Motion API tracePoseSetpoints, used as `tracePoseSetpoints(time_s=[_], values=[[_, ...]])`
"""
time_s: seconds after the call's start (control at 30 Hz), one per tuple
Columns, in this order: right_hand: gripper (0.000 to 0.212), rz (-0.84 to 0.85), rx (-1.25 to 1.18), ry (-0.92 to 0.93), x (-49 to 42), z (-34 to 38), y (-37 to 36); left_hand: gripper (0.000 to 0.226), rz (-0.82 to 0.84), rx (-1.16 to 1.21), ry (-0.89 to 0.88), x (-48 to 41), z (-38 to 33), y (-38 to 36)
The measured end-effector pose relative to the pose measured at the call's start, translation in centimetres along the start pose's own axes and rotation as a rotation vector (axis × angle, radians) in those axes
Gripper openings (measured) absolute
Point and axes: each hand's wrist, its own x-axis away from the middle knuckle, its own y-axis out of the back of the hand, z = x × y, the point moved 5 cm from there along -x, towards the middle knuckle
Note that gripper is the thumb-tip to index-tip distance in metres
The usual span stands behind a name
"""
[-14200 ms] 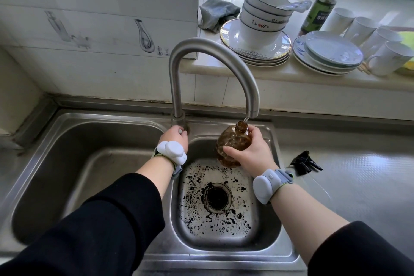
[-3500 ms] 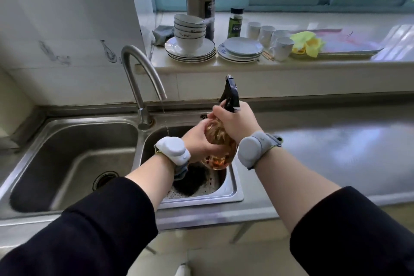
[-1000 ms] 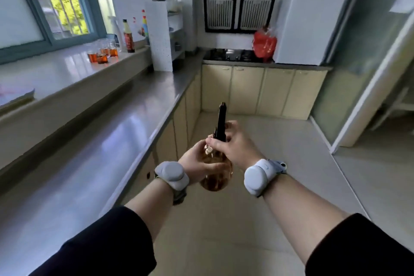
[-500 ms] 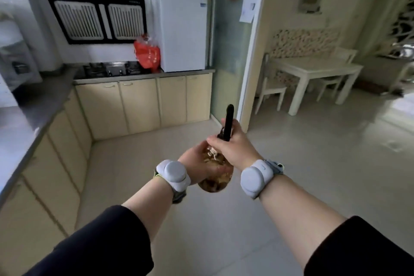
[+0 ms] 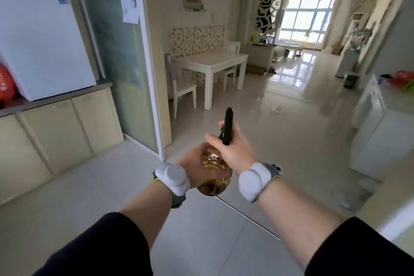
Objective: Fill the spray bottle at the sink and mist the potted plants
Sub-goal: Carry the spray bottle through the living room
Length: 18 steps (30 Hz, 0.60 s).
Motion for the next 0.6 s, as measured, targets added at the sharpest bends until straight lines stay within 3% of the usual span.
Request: tracePoseSetpoints(time_s=[0.33, 0.6], values=[[0.054, -0.16, 0.044, -0.008, -16.5, -7.2, 12.9, 0.074, 0.157, 0.001, -0.119, -21.3, -5.6, -7.0], [0.062, -0.128, 0.079, -0.03, -30.0, -13.2, 20.4, 0.075, 0.193, -0.048, -0.156, -38.3, -7.3, -12.1]])
